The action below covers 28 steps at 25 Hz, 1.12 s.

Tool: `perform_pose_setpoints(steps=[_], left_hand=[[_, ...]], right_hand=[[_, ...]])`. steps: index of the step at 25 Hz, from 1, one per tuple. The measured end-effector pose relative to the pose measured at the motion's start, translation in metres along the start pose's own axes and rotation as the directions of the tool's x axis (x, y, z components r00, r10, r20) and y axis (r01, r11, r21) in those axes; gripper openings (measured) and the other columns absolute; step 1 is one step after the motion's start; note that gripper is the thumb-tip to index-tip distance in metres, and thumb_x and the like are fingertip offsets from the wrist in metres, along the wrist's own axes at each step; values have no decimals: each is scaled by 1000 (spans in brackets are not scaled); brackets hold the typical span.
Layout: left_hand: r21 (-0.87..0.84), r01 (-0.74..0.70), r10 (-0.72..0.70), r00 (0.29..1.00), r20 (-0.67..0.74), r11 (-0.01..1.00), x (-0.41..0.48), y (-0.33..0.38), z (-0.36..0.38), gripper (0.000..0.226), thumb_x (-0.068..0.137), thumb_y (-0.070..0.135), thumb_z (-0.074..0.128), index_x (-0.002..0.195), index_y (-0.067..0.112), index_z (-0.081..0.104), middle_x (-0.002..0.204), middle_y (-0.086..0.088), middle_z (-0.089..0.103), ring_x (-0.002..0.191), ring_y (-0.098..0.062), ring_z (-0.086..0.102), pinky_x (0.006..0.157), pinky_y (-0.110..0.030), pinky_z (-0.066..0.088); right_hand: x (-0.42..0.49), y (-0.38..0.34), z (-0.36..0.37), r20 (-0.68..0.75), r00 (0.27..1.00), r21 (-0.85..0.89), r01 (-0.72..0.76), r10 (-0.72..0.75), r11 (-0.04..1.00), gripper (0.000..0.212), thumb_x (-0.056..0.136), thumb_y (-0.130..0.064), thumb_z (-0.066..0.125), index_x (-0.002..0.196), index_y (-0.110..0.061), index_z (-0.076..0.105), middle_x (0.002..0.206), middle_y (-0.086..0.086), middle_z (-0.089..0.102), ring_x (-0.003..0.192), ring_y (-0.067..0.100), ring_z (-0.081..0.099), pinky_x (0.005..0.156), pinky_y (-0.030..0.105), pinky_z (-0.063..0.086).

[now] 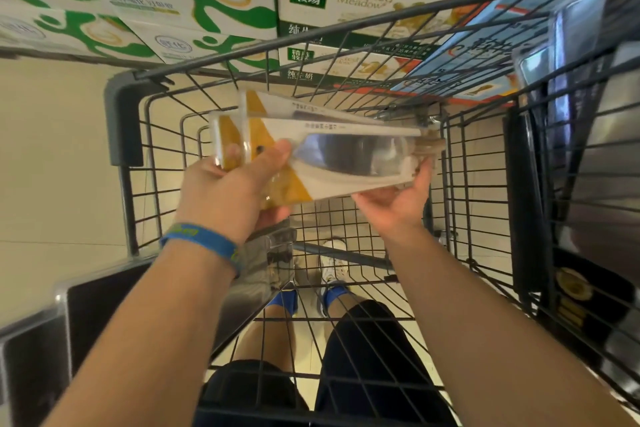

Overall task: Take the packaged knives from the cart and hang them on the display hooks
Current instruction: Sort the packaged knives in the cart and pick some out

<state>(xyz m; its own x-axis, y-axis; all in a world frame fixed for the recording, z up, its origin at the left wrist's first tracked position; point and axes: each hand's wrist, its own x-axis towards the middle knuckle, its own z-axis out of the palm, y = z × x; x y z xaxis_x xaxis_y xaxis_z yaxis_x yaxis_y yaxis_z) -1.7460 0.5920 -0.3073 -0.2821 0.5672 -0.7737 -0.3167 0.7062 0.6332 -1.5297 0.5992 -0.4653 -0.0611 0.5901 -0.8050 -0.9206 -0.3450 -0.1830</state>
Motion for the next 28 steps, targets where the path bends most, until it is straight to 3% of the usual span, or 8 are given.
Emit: perform_pose_setpoints(steps=[3, 7, 9, 11, 13, 16, 21, 28], left_hand=[[-71, 150, -152, 988, -25, 986, 26, -17, 19, 32, 70, 25, 88, 86, 15, 62, 89, -5, 73, 63, -17, 74, 45, -24, 54], [-82, 143, -138, 988, 66, 986, 42, -45, 22, 41, 61, 31, 93, 89, 16, 66, 84, -3, 78, 71, -19, 75, 47, -23, 54], [-119, 66, -65, 998, 13, 991, 51, -57, 26, 56, 54, 37, 95, 98, 15, 68, 89, -2, 78, 77, -20, 75, 52, -26, 55], [-240, 68, -123, 967, -222, 968, 72, -74, 33, 85, 50, 39, 96, 122, 16, 58, 111, -2, 71, 91, -23, 73, 64, -32, 59], [-406, 136, -318, 848, -423, 904, 101, -87, 37, 95, 55, 37, 95, 136, 23, 47, 125, -2, 59, 102, -22, 66, 81, -34, 59], [-495, 227, -429, 835, -345, 839, 130, -97, 48, 104, 60, 46, 90, 148, 27, 37, 139, 2, 53, 119, -20, 56, 104, -38, 47], [-539, 146, -417, 804, -424, 829, 147, -104, 61, 84, 69, 52, 79, 141, 22, 49, 132, 1, 56, 114, -21, 59, 101, -39, 49], [-262, 333, -418, 804, -422, 906, 162, -106, 55, 59, 93, 52, 50, 140, 16, 47, 114, -5, 55, 109, -29, 54, 103, -44, 48]], right_hand=[[8, -19, -8, -299, 948, -8, 112, -109, 994, 47, 82, -45, 80, 111, -9, 70, 116, 12, 65, 111, 25, 61, 105, 50, 50], [14, -32, -18, -293, 938, -28, 184, -184, 983, 38, 84, -40, 78, 110, -13, 73, 120, 10, 72, 120, 26, 63, 108, 51, 48], [23, -34, -12, -250, 946, -64, 198, -208, 978, 34, 87, -37, 75, 111, -13, 73, 102, 10, 76, 91, 21, 72, 96, 42, 56], [40, -32, -2, -259, 948, -184, 140, -185, 973, 34, 94, -37, 70, 117, -13, 69, 97, 11, 75, 76, 18, 74, 81, 37, 61], [56, -27, 7, -326, 929, -391, 37, -176, 920, 39, 98, -49, 62, 119, -17, 65, 123, 17, 71, 107, 24, 73, 86, 44, 61], [64, -11, 12, -401, 896, -616, -108, -192, 781, 45, 97, -67, 49, 111, -26, 62, 106, 6, 74, 94, 22, 72, 72, 40, 59], [53, 11, 9, -298, 934, -758, -107, -195, 644, 31, 89, -65, 65, 96, -36, 58, 111, -4, 66, 104, 15, 68, 78, 32, 59], [50, 44, 23, -327, 936, -892, -261, -130, 368, 75, 52, -94, 63, 94, -32, 63, 102, -3, 66, 99, 16, 65, 84, 40, 58]])
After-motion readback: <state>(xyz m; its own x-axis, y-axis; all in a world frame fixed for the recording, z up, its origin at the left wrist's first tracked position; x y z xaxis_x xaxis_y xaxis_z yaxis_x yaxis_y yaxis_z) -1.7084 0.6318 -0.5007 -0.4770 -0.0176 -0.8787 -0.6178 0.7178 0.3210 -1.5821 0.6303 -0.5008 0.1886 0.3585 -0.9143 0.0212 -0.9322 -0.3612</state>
